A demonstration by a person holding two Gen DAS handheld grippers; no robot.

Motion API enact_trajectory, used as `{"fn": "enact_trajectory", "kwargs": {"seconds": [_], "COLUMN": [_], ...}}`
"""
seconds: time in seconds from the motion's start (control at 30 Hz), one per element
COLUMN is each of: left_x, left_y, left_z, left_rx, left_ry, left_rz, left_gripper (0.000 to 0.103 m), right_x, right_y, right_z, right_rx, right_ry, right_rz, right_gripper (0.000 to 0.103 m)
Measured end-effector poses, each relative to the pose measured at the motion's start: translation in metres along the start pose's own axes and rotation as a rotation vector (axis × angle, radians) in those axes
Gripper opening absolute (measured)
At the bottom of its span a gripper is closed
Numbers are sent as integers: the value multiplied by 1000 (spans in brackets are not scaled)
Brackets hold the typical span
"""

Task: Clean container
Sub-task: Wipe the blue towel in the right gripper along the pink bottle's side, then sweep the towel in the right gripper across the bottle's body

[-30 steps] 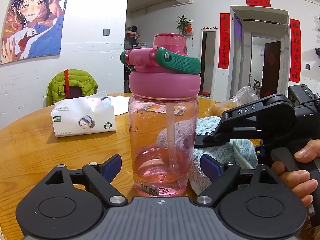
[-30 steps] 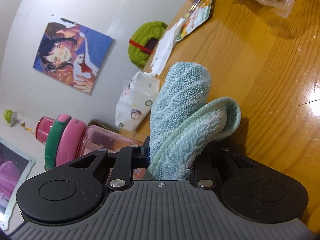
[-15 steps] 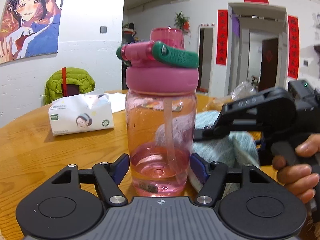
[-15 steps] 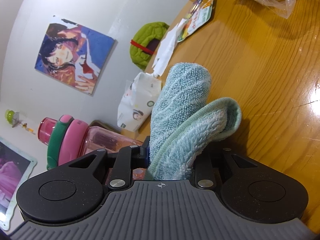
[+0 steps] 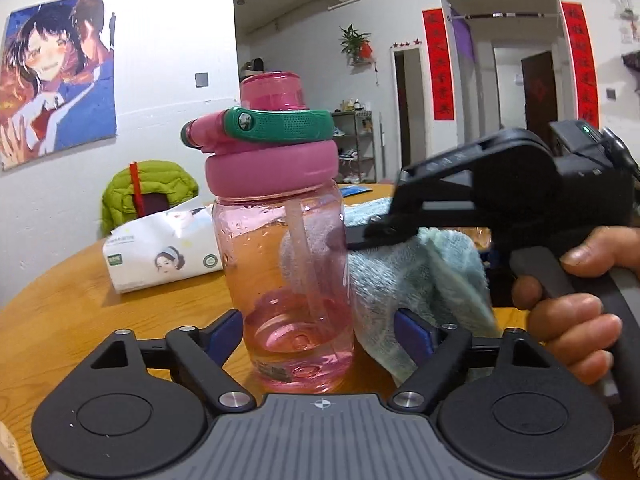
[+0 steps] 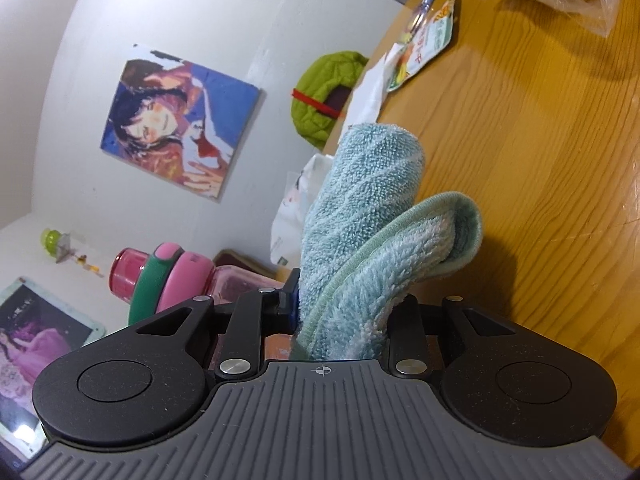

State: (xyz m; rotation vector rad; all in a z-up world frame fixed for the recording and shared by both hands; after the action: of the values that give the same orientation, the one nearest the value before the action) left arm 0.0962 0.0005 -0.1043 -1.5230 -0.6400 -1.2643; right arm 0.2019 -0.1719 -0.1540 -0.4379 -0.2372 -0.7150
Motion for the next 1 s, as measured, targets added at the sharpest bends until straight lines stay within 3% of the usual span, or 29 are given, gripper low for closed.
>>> {"fn": "enact_trajectory", "kwargs": {"seconds": [0.23,0.33,0.47,0.67,0.83,0.9,1.0], "left_x": [1,1,1,0,0,0,0], "left_y": [10,13,11,10,7,6,5], "left_z": [20,19,18,19,19,20,19], "left_rx": [-24,-24,-45,-47,-50,-54,-55], "left_ry": [-28,-18,-23,-23,-23,-32,-35], "left_rz": [1,14,7,5,8,8,9], "left_gripper": [79,77,77,74,73,73,73], "right_x": [-5,-6,0,0,0,1,6], "right_y": [-2,-1,0,2,-1,-6,-21], "right_z": [4,3,-3,-10,-3,2,5], "right_rx": [-15,-42,2,36,6,45,272], "right_ry": [-27,-28,29,86,25,12,93], "right_rz": [55,38,-15,47,45,18,-48], "right_gripper": [31,31,31,31,31,31,31]}}
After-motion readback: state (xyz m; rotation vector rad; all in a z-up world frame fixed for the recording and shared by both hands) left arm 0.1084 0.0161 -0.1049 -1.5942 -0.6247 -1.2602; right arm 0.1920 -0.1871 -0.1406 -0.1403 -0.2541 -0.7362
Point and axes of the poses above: each gripper's, at about its wrist camera, not at the fingertips, and y roughly the way its jaws point, z to its left, x to its top, the point moved 4 cm from there along y, roughly the way its jaws point, and after that the axes turned 6 degrees about -x, right-handed, at the moved point
